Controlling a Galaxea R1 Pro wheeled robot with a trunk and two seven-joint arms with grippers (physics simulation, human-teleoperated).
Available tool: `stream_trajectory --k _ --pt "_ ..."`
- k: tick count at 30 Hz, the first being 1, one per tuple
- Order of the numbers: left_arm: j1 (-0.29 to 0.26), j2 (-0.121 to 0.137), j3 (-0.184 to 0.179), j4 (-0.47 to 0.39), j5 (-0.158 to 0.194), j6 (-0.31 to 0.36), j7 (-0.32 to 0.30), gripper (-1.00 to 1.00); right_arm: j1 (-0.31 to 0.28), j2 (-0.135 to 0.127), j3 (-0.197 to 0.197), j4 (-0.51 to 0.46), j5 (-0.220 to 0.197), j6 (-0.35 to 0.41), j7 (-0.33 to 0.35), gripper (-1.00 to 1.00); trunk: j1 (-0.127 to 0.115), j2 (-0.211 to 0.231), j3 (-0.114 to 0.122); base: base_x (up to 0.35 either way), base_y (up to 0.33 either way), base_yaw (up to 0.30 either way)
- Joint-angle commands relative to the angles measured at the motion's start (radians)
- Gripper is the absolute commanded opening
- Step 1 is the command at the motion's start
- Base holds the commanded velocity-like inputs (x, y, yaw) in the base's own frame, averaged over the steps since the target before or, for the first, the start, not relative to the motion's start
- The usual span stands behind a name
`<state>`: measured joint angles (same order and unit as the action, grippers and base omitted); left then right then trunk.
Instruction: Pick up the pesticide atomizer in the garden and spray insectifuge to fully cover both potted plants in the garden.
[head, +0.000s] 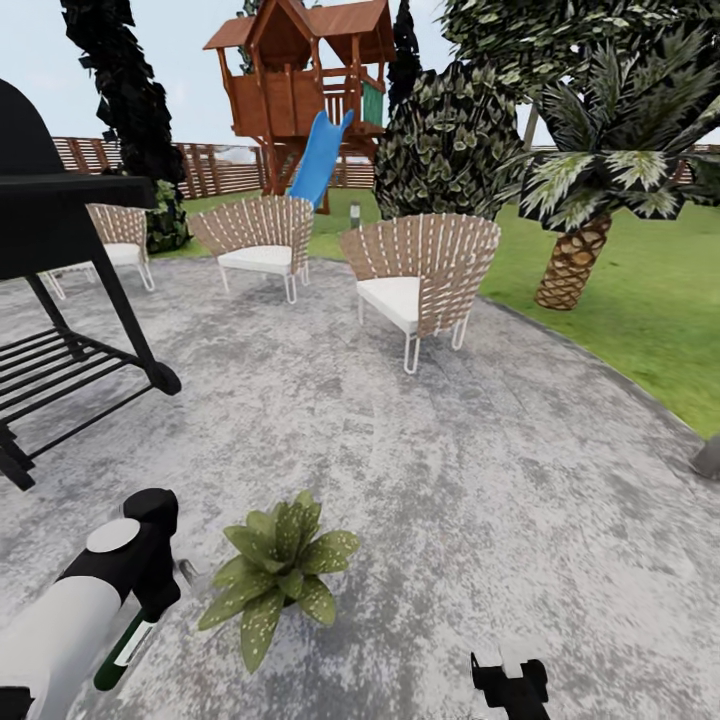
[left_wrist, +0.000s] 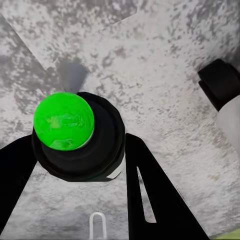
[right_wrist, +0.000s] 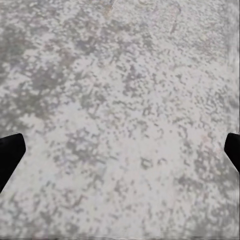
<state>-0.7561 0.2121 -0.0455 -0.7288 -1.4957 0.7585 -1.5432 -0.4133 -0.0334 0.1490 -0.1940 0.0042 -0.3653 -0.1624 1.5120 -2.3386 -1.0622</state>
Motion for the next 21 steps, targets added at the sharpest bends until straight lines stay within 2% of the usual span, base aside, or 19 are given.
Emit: stream_trajectory --k 1,6,14,18,21 --pt "0.001 0.001 -0.006 -0.001 -0.006 0.01 -0.009 -1.0 -0.001 0.0 0.008 0.001 0.0 -0.001 -0.008 1.0 0.0 0.0 -0.001 0.0 0.001 -0.294" --pt "0.001 0.003 0.001 -0.001 -0.005 0.011 -0.009 -1.0 -0.001 -0.001 0.008 0.001 0.0 -0.001 -0.008 1.0 0.0 0.0 -0.001 -0.017 0.004 -0.245" --pt "0.001 0.003 -0.002 -0.001 -0.006 0.012 -0.009 -1.0 -0.001 -0.005 0.008 0.002 0.002 -0.001 -0.008 1.0 0.0 0.0 -0.001 -0.123 0.202 -0.019" --pt "0.0 0.002 -0.002 -0.002 -0.006 0.012 -0.009 -1.0 -0.001 -0.004 0.007 0.001 0.0 -0.001 -0.009 1.0 0.0 0.0 -0.001 -0.001 0.018 -0.012" --pt "0.0 0.003 0.0 -0.003 -0.005 0.013 -0.009 -1.0 -0.001 -0.003 0.007 0.001 -0.001 -0.001 -0.008 1.0 0.0 0.0 -0.001 0.0 0.001 -0.228"
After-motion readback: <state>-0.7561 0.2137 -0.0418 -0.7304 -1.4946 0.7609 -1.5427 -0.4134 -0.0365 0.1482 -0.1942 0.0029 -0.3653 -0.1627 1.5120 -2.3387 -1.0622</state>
